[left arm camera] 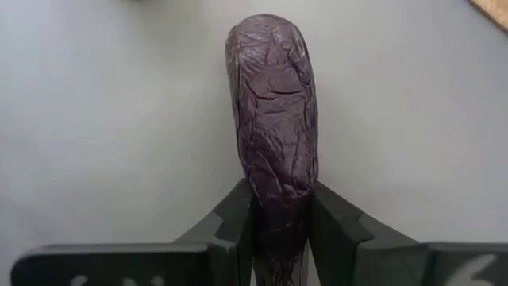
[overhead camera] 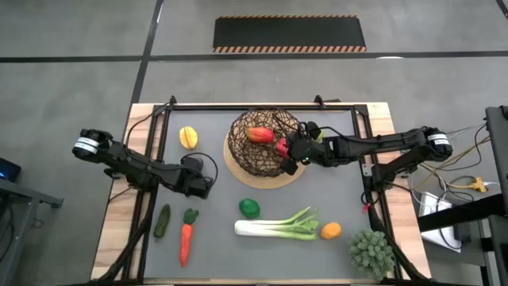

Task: Build produce basket
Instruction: Put the eggplant into the basket

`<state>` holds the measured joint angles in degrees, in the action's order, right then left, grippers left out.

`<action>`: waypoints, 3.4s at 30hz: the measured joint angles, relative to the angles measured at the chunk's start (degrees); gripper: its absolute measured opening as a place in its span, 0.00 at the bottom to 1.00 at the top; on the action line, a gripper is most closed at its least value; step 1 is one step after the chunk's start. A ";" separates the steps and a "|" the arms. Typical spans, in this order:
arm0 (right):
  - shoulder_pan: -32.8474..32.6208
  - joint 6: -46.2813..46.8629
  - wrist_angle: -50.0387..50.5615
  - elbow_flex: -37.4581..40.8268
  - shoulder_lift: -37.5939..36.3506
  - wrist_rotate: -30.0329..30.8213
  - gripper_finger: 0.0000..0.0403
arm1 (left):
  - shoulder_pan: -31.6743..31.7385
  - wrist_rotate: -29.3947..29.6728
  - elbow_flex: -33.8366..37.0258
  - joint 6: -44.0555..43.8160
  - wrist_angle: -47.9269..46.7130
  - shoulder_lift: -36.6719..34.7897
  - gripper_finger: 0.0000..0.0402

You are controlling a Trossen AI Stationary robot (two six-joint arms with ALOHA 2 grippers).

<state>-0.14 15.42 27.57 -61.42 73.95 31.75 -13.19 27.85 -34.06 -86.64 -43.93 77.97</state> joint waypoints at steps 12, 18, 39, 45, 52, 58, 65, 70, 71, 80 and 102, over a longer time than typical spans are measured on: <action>0.00 -1.15 -0.04 0.16 0.00 -0.04 0.17 | -0.17 1.53 -2.99 4.14 -0.15 -0.63 0.18; 0.00 -1.99 -3.53 0.19 0.00 -0.29 0.19 | -0.42 6.73 -7.46 11.37 -0.37 -1.91 0.18; 0.00 -2.08 -7.99 0.12 0.00 -5.22 0.55 | -7.87 22.08 -14.65 26.13 0.65 -10.62 0.18; 0.00 -2.40 -8.75 0.16 -0.02 -5.22 0.61 | -7.98 22.60 -14.53 30.12 3.86 -10.38 0.18; -0.13 -3.95 -10.22 0.68 -0.02 -10.16 0.65 | -8.75 22.32 -14.34 45.50 16.82 -9.44 0.18; -0.13 -7.37 -16.33 2.61 -0.02 -18.72 0.66 | -11.10 22.07 -14.32 55.17 25.93 -9.33 0.18; -0.13 -9.73 -19.64 4.22 -0.02 -21.77 0.65 | -14.15 22.04 -14.29 60.71 32.14 -9.33 0.18; -0.13 -10.87 -19.80 4.32 -0.02 -21.75 0.65 | -15.46 22.01 -14.29 62.03 34.09 -9.33 0.18; -0.13 -11.04 -19.80 4.32 -0.02 -21.75 0.66 | -15.52 22.00 -14.28 62.07 34.41 -9.33 0.18; -0.13 -12.03 -19.82 4.32 -0.02 -21.77 0.65 | -15.47 21.97 -14.13 62.13 34.54 -8.72 0.18; -2.62 -22.15 -55.02 12.23 -0.09 -38.24 0.67 | -14.87 13.92 -5.75 96.05 81.45 -2.45 0.18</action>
<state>-2.76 -6.73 -27.45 -49.19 73.87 -6.50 -28.06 41.77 -39.81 9.41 37.52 75.52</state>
